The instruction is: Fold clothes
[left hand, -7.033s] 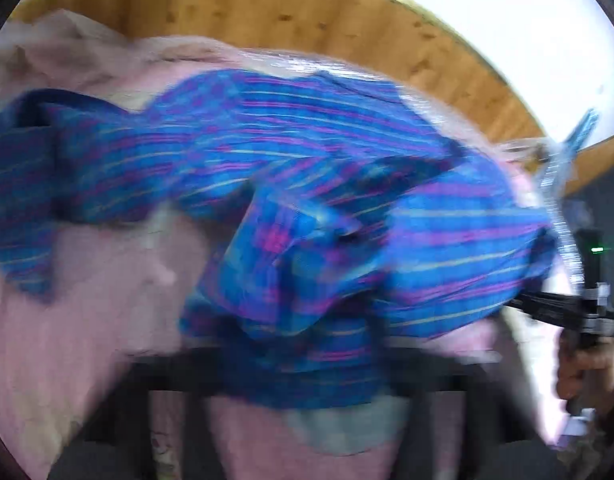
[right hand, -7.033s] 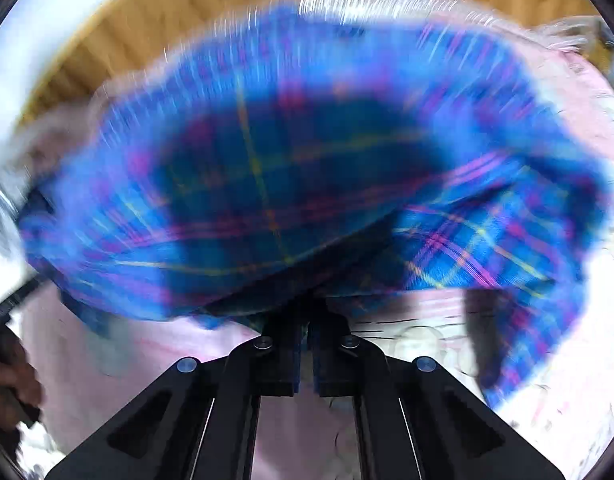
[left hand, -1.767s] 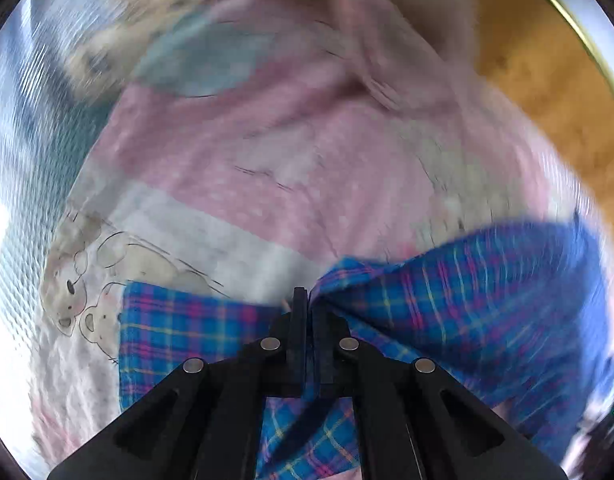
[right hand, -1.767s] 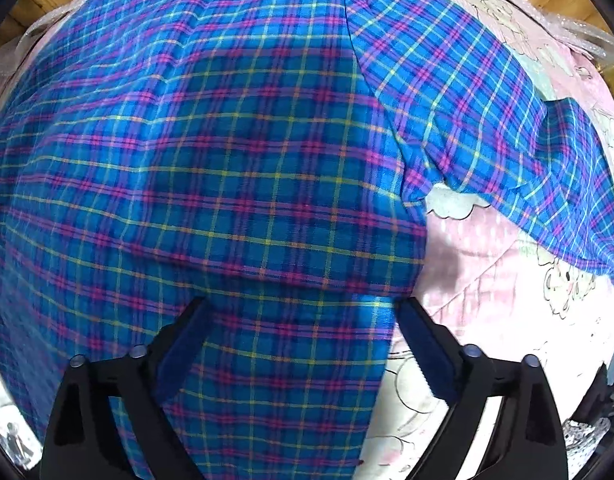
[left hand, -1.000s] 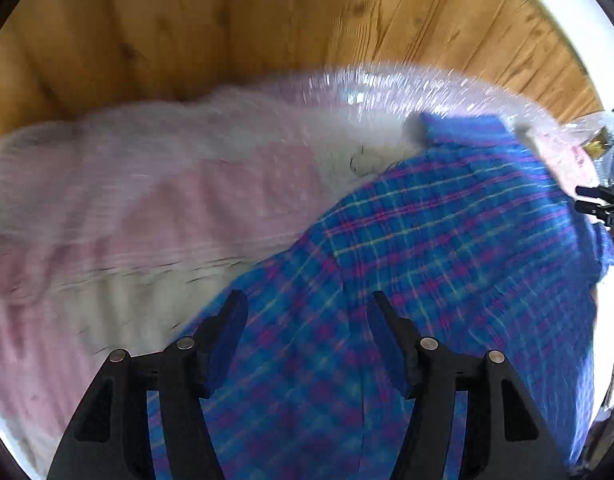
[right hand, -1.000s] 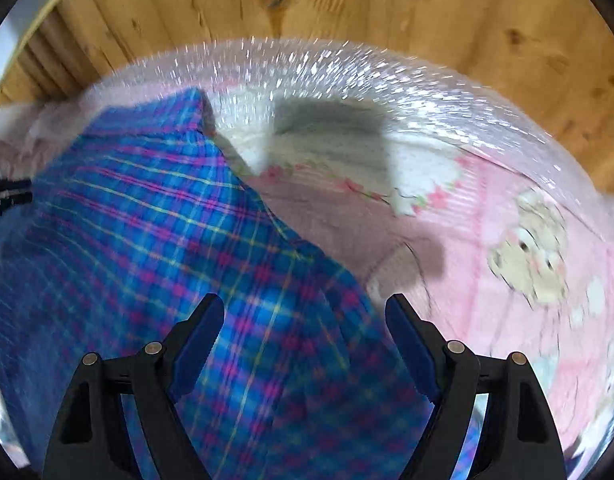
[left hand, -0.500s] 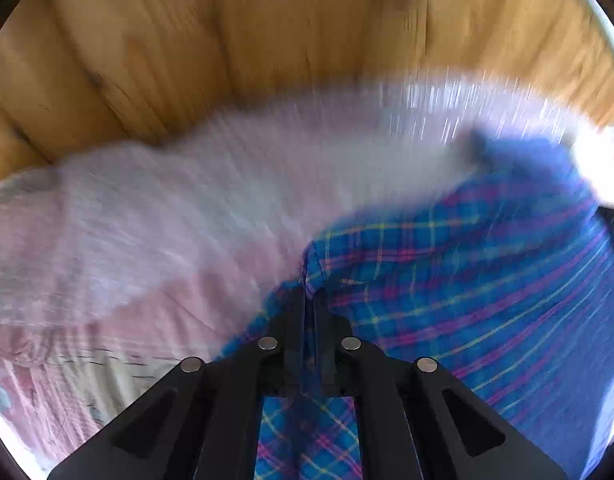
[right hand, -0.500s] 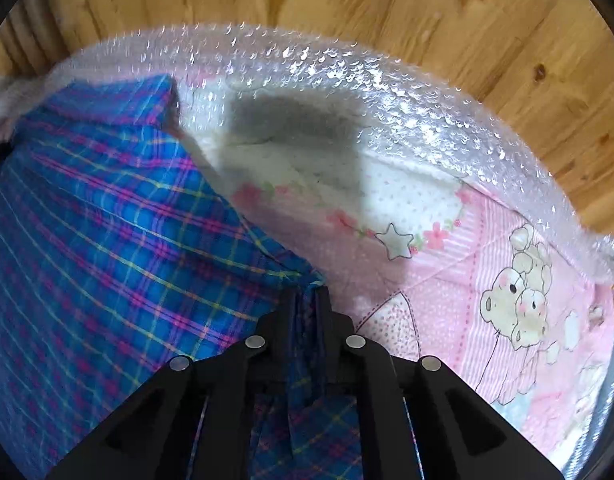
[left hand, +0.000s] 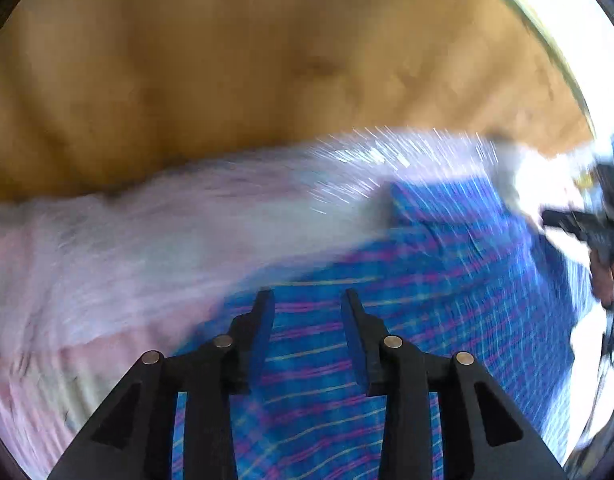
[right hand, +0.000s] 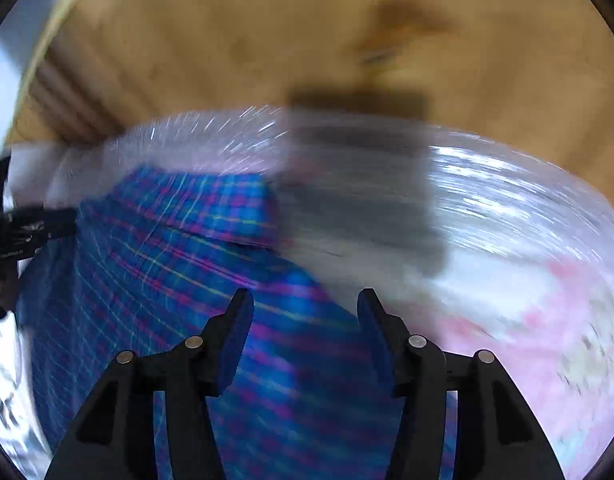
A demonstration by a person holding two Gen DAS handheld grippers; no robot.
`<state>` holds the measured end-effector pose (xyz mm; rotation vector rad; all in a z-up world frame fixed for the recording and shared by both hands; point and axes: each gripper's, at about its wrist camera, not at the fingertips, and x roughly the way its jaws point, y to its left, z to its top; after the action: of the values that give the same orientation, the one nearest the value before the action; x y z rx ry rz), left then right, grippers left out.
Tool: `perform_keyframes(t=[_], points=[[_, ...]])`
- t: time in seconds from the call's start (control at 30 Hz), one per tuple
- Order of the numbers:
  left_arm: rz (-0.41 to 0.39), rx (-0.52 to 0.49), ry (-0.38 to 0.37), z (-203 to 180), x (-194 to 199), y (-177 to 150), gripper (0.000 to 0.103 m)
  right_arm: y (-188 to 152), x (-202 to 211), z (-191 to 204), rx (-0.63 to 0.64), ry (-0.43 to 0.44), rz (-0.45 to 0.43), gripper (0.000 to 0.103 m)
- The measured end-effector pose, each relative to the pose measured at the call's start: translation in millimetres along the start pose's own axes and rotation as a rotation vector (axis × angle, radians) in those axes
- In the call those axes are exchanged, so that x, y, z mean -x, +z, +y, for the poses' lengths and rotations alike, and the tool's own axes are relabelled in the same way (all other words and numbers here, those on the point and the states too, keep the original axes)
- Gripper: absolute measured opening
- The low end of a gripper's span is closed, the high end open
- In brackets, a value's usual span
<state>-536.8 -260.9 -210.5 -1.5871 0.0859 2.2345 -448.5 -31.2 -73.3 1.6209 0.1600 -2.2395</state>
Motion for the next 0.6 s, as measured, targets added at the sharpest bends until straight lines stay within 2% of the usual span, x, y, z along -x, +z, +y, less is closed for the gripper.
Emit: perform_keyframes(t=[0.03,0.07,0.1,0.13,0.2,0.23,0.3,0.33,0.4,0.43,0.5,0.6], points=[[0.001,-0.003,0.008,0,-1,-2,0.036,5,-14,13,0.053,-0.039,0.027,0.028],[-0.009,0.009,0.019,4,3,-6,0.036,8,-25,26,0.117,-0.115,0.047,0.011],[-0.020,0.020,0.029,8,7,-9,0.029,11,-29,34,0.154,-0.179,0.033,0.010],[-0.031,0.031,0.040,12,10,-13,0.028,13,-31,38,0.171,-0.249,0.022,0.010],[-0.052,0.054,0.062,20,17,-20,0.004,14,-35,47,0.207,-0.370,-0.004,0.014],[-0.063,0.065,0.073,24,21,-23,0.004,12,-34,49,0.207,-0.402,-0.013,0.027],[-0.085,0.087,0.094,32,28,-30,0.004,1,-19,44,0.149,-0.369,-0.020,0.030],[-0.095,0.099,0.105,36,31,-34,0.008,-8,0,36,0.085,-0.301,-0.054,0.032],[-0.117,0.121,0.127,44,38,-41,0.025,-47,41,17,-0.052,-0.202,-0.112,0.038],[-0.127,0.132,0.138,48,42,-45,0.028,-69,61,8,-0.115,-0.166,-0.130,0.040],[-0.159,0.136,0.102,40,67,-76,0.041,-123,90,-4,-0.217,-0.129,-0.131,0.041],[-0.115,0.159,-0.029,31,99,-138,0.041,-221,101,0,-0.316,-0.100,-0.018,0.041]])
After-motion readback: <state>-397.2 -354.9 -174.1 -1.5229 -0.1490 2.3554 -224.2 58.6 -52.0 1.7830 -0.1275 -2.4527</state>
